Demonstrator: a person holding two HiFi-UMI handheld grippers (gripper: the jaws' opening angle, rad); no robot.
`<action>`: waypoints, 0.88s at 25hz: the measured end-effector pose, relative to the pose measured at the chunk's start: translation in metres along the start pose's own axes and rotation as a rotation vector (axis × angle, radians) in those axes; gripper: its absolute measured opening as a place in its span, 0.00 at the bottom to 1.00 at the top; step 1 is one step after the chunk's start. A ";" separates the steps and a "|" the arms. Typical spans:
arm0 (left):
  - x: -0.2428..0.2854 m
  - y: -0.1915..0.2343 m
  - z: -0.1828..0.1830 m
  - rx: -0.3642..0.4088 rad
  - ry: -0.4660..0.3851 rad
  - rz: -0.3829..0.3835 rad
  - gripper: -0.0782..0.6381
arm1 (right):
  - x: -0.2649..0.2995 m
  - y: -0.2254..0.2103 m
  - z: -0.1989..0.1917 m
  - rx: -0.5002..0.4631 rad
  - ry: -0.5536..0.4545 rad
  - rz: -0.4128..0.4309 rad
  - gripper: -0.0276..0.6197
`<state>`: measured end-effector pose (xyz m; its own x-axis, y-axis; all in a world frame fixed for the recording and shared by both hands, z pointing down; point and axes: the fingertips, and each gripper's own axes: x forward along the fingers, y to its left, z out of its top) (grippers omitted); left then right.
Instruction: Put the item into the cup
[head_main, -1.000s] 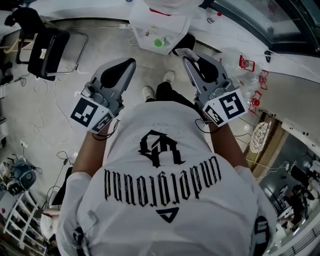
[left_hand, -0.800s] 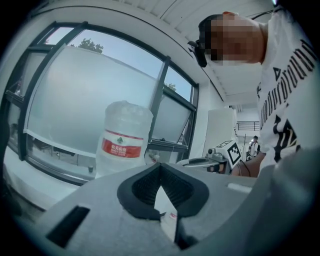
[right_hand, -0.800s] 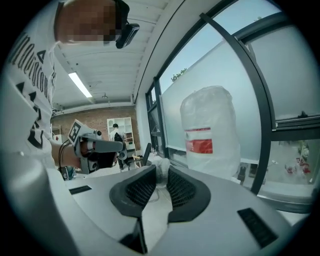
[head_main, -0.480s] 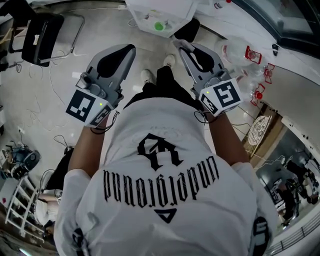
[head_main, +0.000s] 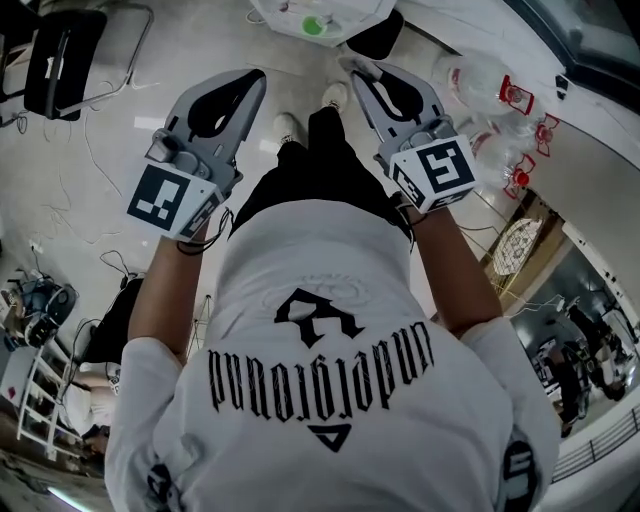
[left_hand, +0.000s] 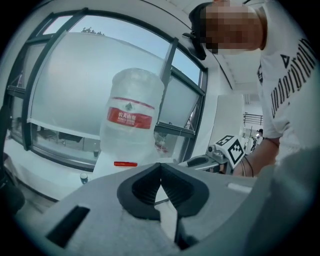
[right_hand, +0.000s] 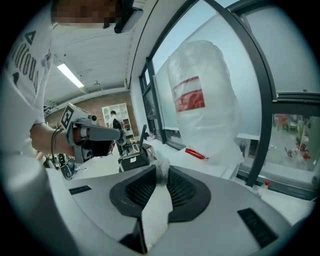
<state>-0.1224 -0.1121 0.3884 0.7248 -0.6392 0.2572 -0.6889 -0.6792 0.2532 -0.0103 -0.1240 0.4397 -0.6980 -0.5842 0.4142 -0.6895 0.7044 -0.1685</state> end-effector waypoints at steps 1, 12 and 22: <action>0.003 0.002 -0.004 -0.002 0.007 -0.002 0.13 | 0.004 -0.002 -0.005 0.005 0.006 -0.002 0.15; 0.054 0.035 -0.057 -0.053 0.064 -0.007 0.13 | 0.051 -0.039 -0.061 0.042 0.059 -0.012 0.15; 0.084 0.055 -0.107 -0.088 0.095 -0.044 0.13 | 0.093 -0.050 -0.128 0.072 0.118 -0.008 0.15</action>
<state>-0.1010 -0.1646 0.5239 0.7530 -0.5694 0.3299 -0.6576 -0.6693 0.3458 -0.0160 -0.1625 0.6010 -0.6679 -0.5347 0.5176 -0.7098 0.6667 -0.2272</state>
